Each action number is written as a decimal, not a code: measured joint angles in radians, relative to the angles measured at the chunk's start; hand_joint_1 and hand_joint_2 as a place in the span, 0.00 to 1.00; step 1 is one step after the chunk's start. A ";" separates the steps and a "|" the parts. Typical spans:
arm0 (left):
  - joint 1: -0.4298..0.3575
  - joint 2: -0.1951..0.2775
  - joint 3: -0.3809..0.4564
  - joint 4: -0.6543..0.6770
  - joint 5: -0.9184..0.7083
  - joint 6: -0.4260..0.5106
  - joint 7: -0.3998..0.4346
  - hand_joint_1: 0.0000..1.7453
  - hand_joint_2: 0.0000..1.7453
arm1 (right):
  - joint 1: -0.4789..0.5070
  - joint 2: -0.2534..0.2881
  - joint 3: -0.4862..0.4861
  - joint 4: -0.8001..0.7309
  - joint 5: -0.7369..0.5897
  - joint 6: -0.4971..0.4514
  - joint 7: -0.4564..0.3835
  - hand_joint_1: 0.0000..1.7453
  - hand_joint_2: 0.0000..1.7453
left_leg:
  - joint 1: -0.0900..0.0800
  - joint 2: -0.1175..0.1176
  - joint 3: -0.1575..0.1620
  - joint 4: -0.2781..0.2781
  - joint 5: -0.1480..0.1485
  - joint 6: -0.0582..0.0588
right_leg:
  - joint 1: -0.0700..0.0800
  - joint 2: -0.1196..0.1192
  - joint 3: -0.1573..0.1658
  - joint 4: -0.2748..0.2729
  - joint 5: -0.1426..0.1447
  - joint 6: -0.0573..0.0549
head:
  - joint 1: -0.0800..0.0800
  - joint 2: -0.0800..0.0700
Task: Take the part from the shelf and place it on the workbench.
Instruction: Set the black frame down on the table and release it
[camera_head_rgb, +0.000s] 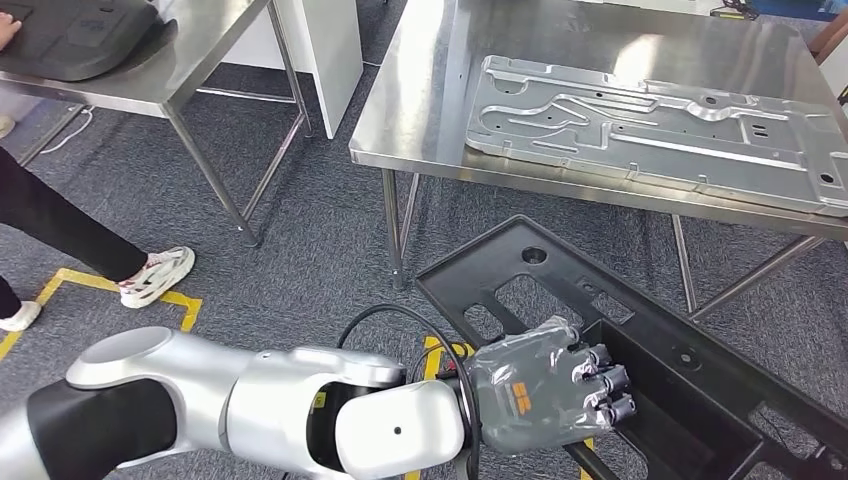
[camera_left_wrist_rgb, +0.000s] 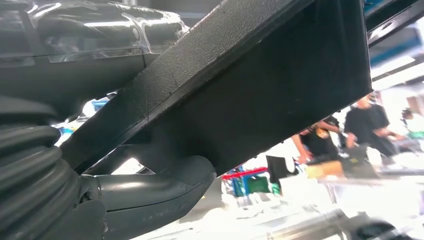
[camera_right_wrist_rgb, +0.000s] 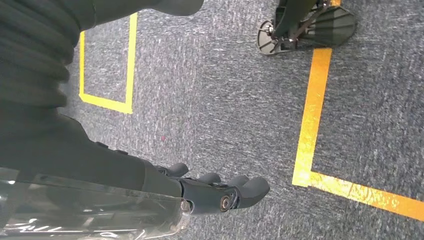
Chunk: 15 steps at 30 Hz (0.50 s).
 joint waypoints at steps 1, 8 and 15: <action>0.004 -0.008 0.003 0.026 -0.009 0.031 0.000 1.00 1.00 | -0.001 0.000 0.001 0.000 0.006 0.002 0.004 0.00 1.00 | 0.000 0.000 0.000 0.000 0.000 0.000 | 0.000 0.000 0.000 0.000 0.000 0.000 | 0.000 0.000; 0.009 -0.092 0.026 0.246 -0.032 0.171 -0.026 1.00 1.00 | -0.026 0.003 0.008 -0.001 0.029 0.006 0.024 0.00 1.00 | 0.000 -0.002 0.001 0.000 0.000 0.000 | 0.000 0.000 0.001 0.000 0.000 0.000 | 0.001 0.000; 0.009 -0.137 0.031 0.350 -0.044 0.189 -0.028 1.00 1.00 | -0.032 0.007 0.019 -0.001 0.035 0.009 0.025 0.00 1.00 | 0.000 -0.003 0.001 -0.001 0.000 0.000 | 0.000 0.000 0.001 0.001 0.000 0.000 | 0.000 0.000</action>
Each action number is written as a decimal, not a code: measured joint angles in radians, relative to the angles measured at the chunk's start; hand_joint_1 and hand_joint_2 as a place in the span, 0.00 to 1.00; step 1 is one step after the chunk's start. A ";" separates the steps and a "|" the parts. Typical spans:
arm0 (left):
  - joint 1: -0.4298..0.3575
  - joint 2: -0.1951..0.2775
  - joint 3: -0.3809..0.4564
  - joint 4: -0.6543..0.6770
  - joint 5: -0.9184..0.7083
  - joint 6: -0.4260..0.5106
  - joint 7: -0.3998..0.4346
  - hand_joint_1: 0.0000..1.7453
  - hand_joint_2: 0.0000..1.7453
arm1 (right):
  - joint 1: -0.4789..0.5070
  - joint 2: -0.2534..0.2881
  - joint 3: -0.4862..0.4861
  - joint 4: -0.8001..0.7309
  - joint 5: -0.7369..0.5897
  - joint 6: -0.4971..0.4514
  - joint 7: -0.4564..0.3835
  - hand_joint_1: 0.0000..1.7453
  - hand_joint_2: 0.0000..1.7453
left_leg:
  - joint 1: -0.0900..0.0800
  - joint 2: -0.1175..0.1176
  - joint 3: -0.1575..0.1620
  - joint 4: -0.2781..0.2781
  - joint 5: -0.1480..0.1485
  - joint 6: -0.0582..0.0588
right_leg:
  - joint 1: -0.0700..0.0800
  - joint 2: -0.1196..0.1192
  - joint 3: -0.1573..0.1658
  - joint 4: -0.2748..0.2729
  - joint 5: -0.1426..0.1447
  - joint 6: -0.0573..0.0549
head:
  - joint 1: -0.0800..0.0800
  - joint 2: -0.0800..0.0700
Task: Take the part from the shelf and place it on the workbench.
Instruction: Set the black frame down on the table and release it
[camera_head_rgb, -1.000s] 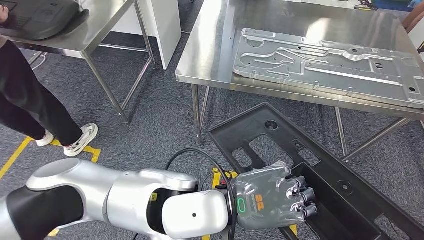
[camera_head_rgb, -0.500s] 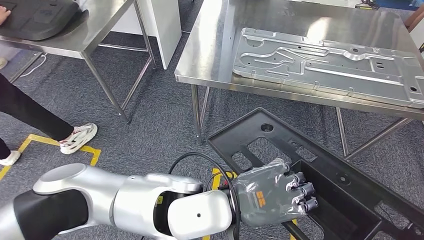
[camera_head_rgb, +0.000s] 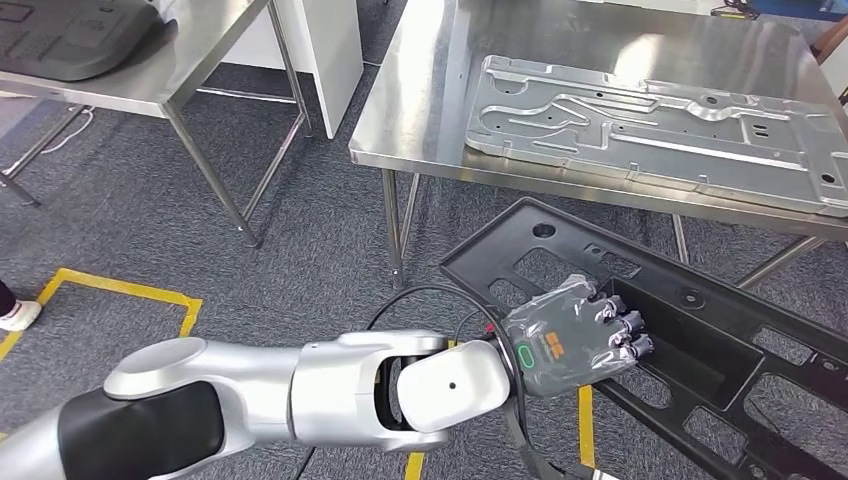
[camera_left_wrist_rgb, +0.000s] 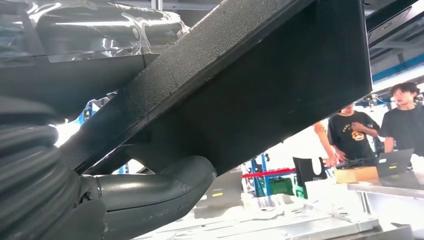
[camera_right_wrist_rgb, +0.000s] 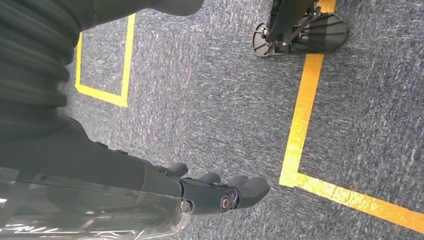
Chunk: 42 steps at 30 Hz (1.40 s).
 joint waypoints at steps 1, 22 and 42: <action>-0.001 -0.009 0.001 0.020 -0.007 0.014 -0.003 1.00 1.00 | -0.002 0.000 0.001 0.000 0.002 0.000 0.000 0.00 1.00 | 0.000 0.000 0.000 0.000 0.000 0.000 | 0.000 0.000 0.000 0.000 0.000 0.000 | 0.000 0.000; -0.043 -0.122 0.024 0.336 -0.070 0.143 -0.013 1.00 1.00 | -0.009 0.011 0.007 0.000 0.004 0.000 0.004 0.00 1.00 | 0.000 0.001 0.000 0.000 0.000 0.000 | 0.000 0.000 0.001 0.000 0.000 0.000 | 0.000 0.000; -0.126 -0.152 0.079 0.606 -0.084 0.185 0.077 1.00 1.00 | -0.022 0.012 0.011 0.000 0.037 0.021 0.025 0.00 1.00 | 0.000 0.010 0.003 0.000 0.000 0.000 | 0.000 0.004 0.001 0.001 0.000 0.000 | 0.000 0.000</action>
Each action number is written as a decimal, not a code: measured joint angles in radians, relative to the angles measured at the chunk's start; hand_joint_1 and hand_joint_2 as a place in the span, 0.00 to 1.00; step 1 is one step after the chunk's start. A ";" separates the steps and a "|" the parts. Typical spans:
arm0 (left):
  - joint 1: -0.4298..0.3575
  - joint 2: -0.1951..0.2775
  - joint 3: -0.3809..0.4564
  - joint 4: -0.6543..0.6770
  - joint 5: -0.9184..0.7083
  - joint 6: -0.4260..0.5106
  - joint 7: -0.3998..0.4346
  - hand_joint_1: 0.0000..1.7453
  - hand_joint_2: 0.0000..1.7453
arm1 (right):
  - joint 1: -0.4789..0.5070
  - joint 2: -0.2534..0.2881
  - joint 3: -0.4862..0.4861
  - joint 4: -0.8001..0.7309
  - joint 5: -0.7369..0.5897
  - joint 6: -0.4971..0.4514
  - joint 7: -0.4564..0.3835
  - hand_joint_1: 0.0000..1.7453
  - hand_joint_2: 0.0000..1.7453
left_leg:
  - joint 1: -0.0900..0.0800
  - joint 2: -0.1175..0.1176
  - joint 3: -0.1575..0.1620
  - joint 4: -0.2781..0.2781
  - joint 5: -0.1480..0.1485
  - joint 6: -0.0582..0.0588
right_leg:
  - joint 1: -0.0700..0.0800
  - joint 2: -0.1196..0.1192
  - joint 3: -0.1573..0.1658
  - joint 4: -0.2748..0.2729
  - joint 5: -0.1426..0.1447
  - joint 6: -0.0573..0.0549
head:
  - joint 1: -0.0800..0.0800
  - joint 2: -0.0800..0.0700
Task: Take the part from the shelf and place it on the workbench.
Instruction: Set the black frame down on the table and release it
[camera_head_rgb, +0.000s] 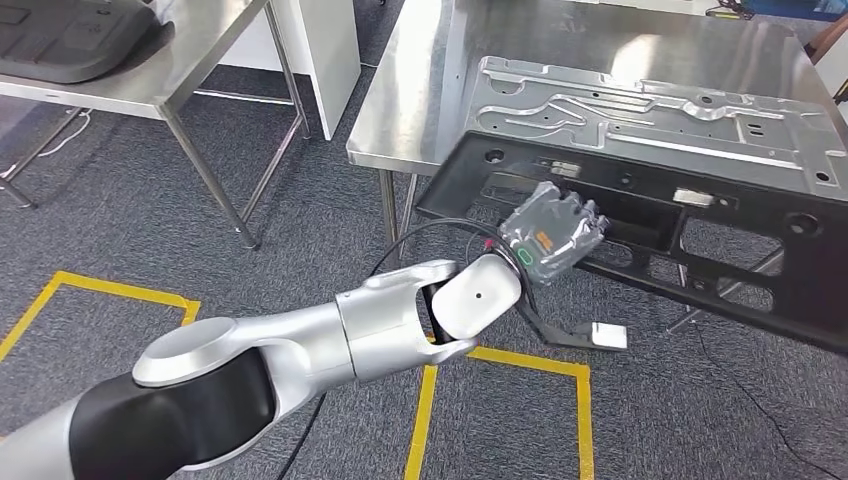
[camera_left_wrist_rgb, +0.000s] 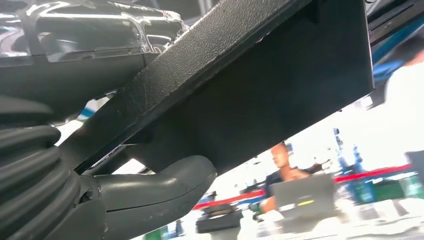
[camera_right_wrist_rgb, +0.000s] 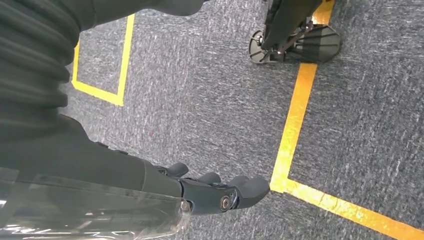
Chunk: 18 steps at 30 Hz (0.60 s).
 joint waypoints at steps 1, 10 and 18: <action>-0.004 0.001 0.007 0.025 0.003 0.001 0.018 1.00 1.00 | 0.001 0.000 0.002 0.000 0.005 0.000 0.003 0.00 1.00 | 0.000 0.000 0.000 0.000 0.000 0.000 | 0.000 0.000 0.000 0.000 0.000 0.000 | 0.000 0.000; -0.049 0.003 0.059 0.199 0.016 0.030 0.059 1.00 1.00 | -0.009 -0.010 0.006 0.000 0.012 -0.001 0.006 0.00 1.00 | 0.000 0.001 0.001 0.000 0.000 0.000 | 0.000 0.001 0.000 0.001 0.000 0.000 | -0.001 0.000; -0.064 -0.013 0.069 0.261 0.010 0.030 0.058 1.00 1.00 | -0.016 -0.011 0.006 0.000 0.014 0.000 0.004 0.00 1.00 | 0.000 -0.001 0.001 0.000 0.000 0.000 | 0.000 0.001 0.000 0.001 0.000 0.000 | 0.000 0.000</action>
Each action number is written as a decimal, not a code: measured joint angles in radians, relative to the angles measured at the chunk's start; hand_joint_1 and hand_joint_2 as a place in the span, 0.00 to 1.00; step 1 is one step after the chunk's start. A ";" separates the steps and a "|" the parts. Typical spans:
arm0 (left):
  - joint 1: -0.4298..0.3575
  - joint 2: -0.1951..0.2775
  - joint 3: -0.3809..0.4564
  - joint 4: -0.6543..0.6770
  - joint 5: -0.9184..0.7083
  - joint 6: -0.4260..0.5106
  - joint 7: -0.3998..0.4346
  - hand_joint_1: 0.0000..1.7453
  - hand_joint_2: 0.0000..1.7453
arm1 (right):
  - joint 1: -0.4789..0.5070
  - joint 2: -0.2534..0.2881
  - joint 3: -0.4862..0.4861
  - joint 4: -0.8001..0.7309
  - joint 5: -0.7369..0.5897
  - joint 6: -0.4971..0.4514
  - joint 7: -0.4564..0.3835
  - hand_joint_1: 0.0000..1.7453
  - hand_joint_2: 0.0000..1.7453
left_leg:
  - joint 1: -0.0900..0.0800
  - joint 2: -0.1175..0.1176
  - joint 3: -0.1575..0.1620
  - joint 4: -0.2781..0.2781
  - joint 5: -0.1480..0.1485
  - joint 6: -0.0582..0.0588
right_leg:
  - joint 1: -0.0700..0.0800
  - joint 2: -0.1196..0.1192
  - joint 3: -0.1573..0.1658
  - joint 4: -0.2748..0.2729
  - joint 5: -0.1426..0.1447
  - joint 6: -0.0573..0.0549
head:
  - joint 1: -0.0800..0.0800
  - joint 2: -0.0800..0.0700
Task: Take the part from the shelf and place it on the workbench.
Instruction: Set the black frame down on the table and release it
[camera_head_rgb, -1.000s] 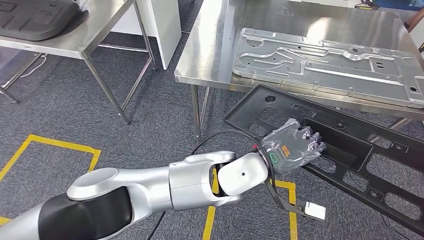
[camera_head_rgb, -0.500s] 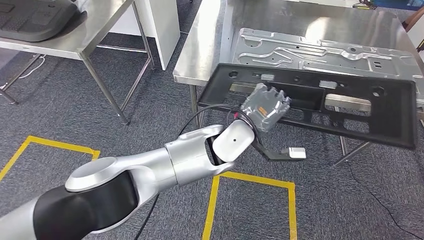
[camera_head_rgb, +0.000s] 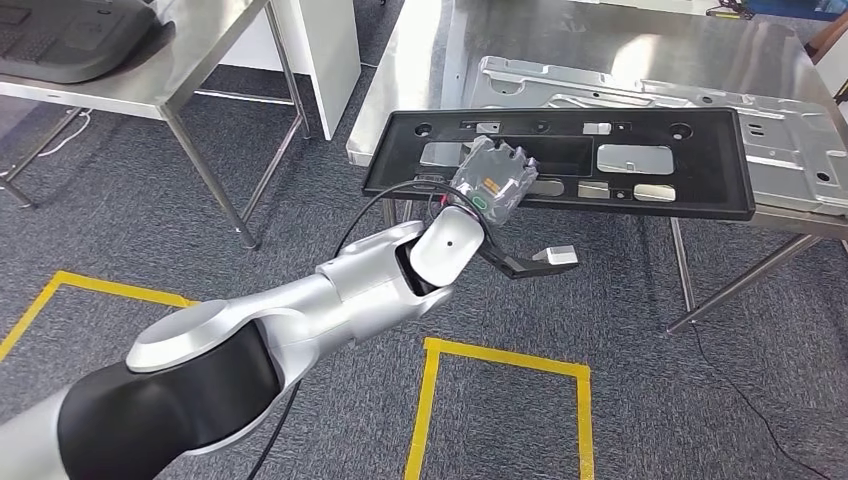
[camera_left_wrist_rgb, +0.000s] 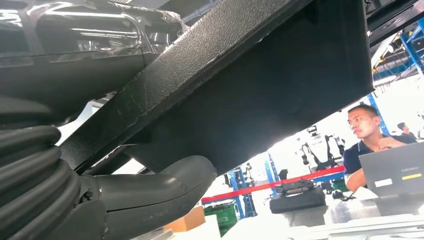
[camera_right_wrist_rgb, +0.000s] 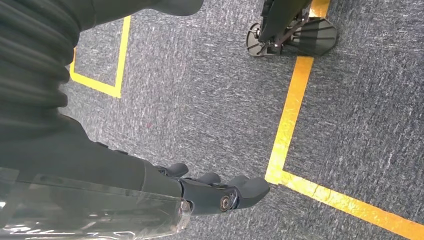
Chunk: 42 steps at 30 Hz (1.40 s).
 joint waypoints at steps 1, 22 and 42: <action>0.000 -0.002 0.000 0.005 -0.002 0.000 0.000 1.00 1.00 | 0.000 0.000 0.000 0.000 0.000 0.000 0.000 0.00 1.00 | 0.000 0.000 0.000 0.000 0.000 0.000 | 0.000 0.000 0.000 0.000 0.000 0.000 | 0.000 0.000; -0.001 -0.017 0.000 0.060 -0.011 0.003 -0.002 1.00 1.00 | 0.000 0.000 0.008 0.000 0.000 0.000 -0.001 0.00 1.00 | 0.000 -0.003 0.000 0.000 0.000 0.000 | 0.000 -0.001 0.000 0.000 0.000 0.000 | 0.000 0.000; -0.004 -0.044 -0.001 0.067 -0.037 0.015 -0.019 1.00 1.00 | -0.001 0.015 0.009 0.000 0.010 0.003 -0.001 0.00 1.00 | -0.009 -0.009 0.004 -0.004 0.002 0.018 | -0.011 -0.009 0.001 -0.003 -0.001 0.021 | -0.004 0.000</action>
